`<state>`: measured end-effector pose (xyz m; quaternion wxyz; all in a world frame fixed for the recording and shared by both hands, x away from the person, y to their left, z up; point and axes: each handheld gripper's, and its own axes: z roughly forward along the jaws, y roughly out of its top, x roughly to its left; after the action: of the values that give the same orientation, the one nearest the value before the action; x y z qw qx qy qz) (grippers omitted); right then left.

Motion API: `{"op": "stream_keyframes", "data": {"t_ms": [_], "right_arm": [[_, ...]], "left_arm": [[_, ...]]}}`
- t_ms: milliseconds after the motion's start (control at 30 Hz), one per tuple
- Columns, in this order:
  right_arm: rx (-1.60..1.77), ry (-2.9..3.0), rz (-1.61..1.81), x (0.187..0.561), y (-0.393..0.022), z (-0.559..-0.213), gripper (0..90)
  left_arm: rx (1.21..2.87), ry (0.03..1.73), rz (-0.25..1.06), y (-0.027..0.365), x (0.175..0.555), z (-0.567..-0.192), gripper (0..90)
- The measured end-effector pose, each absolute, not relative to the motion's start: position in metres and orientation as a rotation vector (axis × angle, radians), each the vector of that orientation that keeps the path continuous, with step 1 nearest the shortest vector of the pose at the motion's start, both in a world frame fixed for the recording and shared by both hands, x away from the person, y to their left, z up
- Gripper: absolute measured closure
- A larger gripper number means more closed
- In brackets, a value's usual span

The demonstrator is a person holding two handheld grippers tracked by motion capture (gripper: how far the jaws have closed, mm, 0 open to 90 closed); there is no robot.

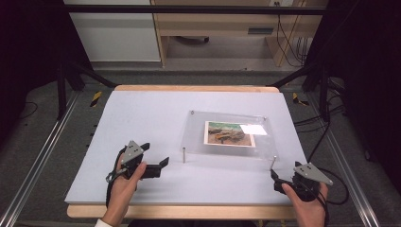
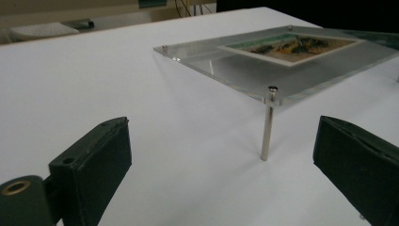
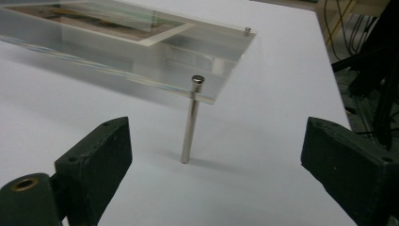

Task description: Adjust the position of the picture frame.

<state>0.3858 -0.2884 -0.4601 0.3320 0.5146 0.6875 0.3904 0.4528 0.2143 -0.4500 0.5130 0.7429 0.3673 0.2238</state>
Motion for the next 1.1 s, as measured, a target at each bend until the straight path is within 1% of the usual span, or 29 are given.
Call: {"op": "stream_keyframes", "data": {"t_ms": [33, 67, 100, 133, 267, 333, 433, 567, 600, 700, 733, 767, 800, 900, 967, 1033, 1067, 1100], "right_arm": [[1.347, 1.811, 1.017, 0.386, -0.287, -0.461, 9.8], [1.346, 1.827, 1.013, 0.387, -0.286, -0.462, 12.4], [1.346, 1.827, 1.013, 0.387, -0.286, -0.462, 12.4], [1.332, 1.854, 0.998, 0.389, -0.283, -0.464, 20.3], [1.289, 1.887, 0.946, 0.391, -0.279, -0.470, 23.4], [1.282, 1.899, 0.936, 0.392, -0.277, -0.472, 27.3], [1.297, 1.888, 0.948, 0.394, -0.276, -0.472, 27.7], [1.337, 1.875, 0.956, 0.398, -0.278, -0.474, 30.8], [1.344, 1.871, 0.960, 0.399, -0.278, -0.474, 33.0], [1.347, 1.868, 0.995, 0.403, -0.277, -0.474, 36.9], [1.345, 1.871, 1.002, 0.404, -0.277, -0.474, 38.2], [1.345, 1.871, 1.002, 0.404, -0.277, -0.474, 38.2], [1.351, 1.874, 1.001, 0.408, -0.277, -0.475, 40.8], [1.369, 1.868, 1.044, 0.411, -0.279, -0.474, 43.0], [1.384, 1.862, 1.089, 0.415, -0.281, -0.474, 44.8], [1.394, 1.878, 1.119, 0.419, -0.283, -0.474, 50.6], [1.392, 1.884, 1.117, 0.420, -0.283, -0.475, 54.1], [1.392, 1.884, 1.117, 0.420, -0.283, -0.475, 54.1]], "left_arm": [[1.798, 0.874, 0.560, 0.216, 0.452, -0.449, 3.8], [1.811, 0.871, 0.590, 0.217, 0.452, -0.450, 3.8], [1.811, 0.871, 0.590, 0.217, 0.452, -0.450, 3.9], [1.821, 0.866, 0.610, 0.219, 0.452, -0.450, 4.1], [1.807, 0.845, 0.604, 0.216, 0.452, -0.451, 4.7], [1.811, 0.846, 0.559, 0.213, 0.453, -0.452, 4.7], [1.819, 0.818, 0.524, 0.209, 0.451, -0.451, 4.8], [1.814, 0.798, 0.522, 0.206, 0.448, -0.449, 4.7], [1.812, 0.794, 0.516, 0.205, 0.448, -0.447, 4.7], [1.807, 0.799, 0.508, 0.204, 0.447, -0.447, 4.8], [1.788, 0.815, 0.482, 0.203, 0.448, -0.446, 4.8], [1.788, 0.815, 0.482, 0.203, 0.448, -0.446, 4.8], [1.769, 0.826, 0.466, 0.203, 0.447, -0.446, 4.9], [1.757, 0.830, 0.461, 0.202, 0.446, -0.445, 5.6], [1.755, 0.830, 0.459, 0.201, 0.446, -0.445, 7.5], [1.735, 0.839, 0.451, 0.199, 0.445, -0.443, 9.9], [1.730, 0.836, 0.447, 0.198, 0.445, -0.443, 12.0], [1.730, 0.836, 0.447, 0.198, 0.445, -0.443, 15.6]]}}
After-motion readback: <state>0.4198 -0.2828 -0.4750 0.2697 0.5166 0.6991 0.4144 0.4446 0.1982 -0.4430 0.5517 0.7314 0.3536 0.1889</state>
